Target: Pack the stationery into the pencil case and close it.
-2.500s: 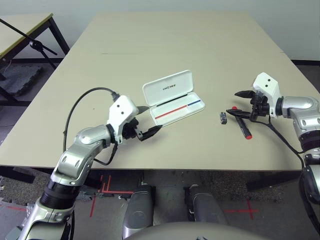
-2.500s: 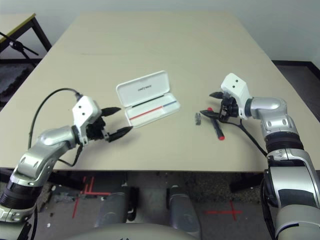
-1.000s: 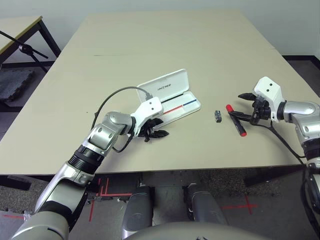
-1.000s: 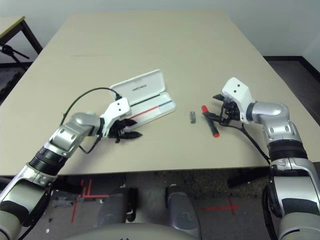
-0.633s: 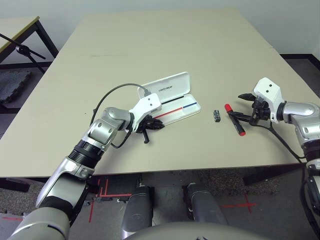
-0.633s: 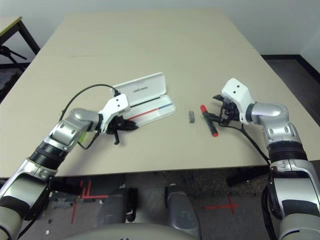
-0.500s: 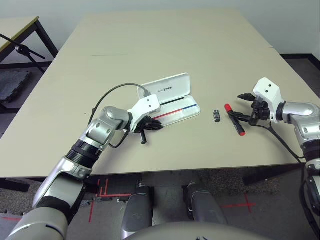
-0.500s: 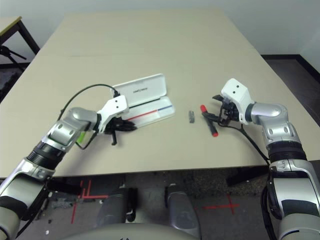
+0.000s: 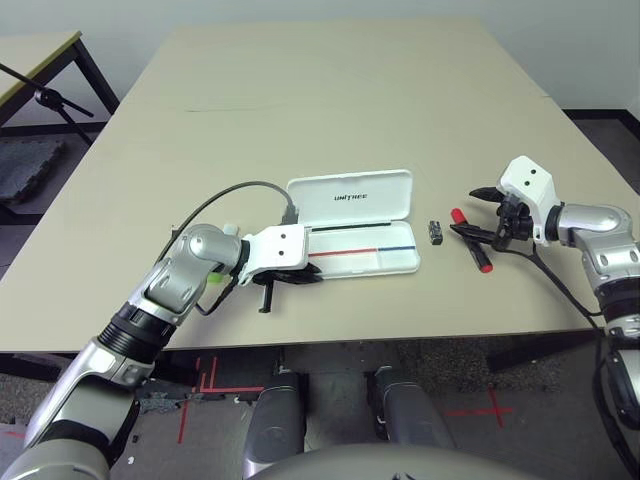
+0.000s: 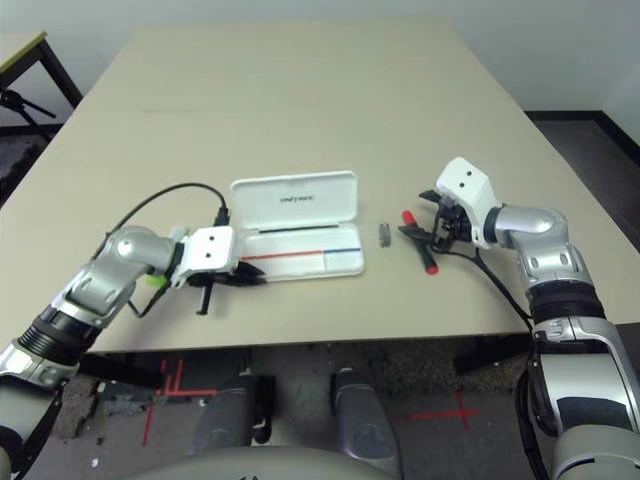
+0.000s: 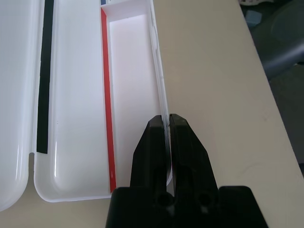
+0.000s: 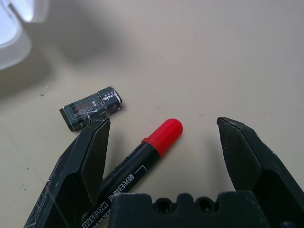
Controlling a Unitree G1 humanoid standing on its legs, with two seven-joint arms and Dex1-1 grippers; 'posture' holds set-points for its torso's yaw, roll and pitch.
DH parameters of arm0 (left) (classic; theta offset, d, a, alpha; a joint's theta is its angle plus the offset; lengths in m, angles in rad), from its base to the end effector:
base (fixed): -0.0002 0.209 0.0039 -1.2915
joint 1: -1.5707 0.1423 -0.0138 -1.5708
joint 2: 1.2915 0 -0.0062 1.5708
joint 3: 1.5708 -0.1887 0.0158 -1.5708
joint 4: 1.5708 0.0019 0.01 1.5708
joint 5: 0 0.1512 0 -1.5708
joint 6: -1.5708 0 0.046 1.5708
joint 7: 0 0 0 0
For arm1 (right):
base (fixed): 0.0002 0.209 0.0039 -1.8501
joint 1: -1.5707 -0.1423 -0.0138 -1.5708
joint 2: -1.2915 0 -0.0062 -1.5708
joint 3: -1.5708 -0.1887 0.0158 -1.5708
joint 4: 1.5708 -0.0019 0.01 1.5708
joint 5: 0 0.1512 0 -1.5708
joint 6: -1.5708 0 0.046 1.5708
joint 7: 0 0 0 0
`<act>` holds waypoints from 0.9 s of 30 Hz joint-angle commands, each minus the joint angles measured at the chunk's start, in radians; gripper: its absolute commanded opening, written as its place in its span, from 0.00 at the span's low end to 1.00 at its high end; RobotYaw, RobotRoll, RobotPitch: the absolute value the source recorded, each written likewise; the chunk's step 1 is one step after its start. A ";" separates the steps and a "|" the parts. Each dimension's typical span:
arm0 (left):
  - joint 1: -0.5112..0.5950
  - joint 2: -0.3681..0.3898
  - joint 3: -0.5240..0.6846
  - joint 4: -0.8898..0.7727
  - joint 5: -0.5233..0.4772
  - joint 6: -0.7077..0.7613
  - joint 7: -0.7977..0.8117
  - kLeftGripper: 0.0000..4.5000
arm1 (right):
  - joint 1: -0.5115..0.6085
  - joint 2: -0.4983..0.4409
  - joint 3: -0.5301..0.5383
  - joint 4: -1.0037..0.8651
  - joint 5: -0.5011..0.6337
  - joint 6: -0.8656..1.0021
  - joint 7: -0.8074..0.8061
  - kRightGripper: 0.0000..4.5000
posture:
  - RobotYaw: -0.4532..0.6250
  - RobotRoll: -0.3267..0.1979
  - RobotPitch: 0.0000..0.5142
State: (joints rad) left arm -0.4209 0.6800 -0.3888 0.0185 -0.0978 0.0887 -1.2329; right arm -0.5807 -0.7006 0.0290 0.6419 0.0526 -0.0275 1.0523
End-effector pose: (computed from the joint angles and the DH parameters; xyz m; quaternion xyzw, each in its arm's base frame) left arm 0.2789 0.1858 0.1255 0.3130 0.1189 -0.6635 0.6691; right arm 0.3087 -0.3063 0.1331 -0.2502 0.1471 0.3839 0.8766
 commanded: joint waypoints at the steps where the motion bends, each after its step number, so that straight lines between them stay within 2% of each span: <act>1: 0.011 0.006 0.008 0.014 0.010 -0.029 -0.012 0.00 | -0.011 0.003 0.009 0.018 -0.008 -0.010 0.002 1.00 | 0.45 0.62 0.19; 21: 0.043 0.007 0.005 0.030 0.063 -0.018 0.035 0.00 | -0.034 0.021 0.017 0.075 -0.029 -0.051 0.004 1.00 | 0.46 0.62 0.20; 24: 0.054 0.010 0.010 -0.005 0.055 -0.001 0.036 0.19 | -0.038 0.022 0.017 0.084 -0.032 -0.057 0.005 1.00 | 0.46 0.62 0.20; 27: 0.064 0.018 0.016 -0.050 0.048 0.023 0.034 0.42 | -0.041 0.023 0.017 0.094 -0.034 -0.064 0.006 1.00 | 0.46 0.62 0.20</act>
State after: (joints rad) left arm -0.3730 0.6842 -0.3768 0.0022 -0.0544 0.0927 -1.1962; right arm -0.6111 -0.6844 0.0345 0.7168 0.0238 -0.0797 1.0540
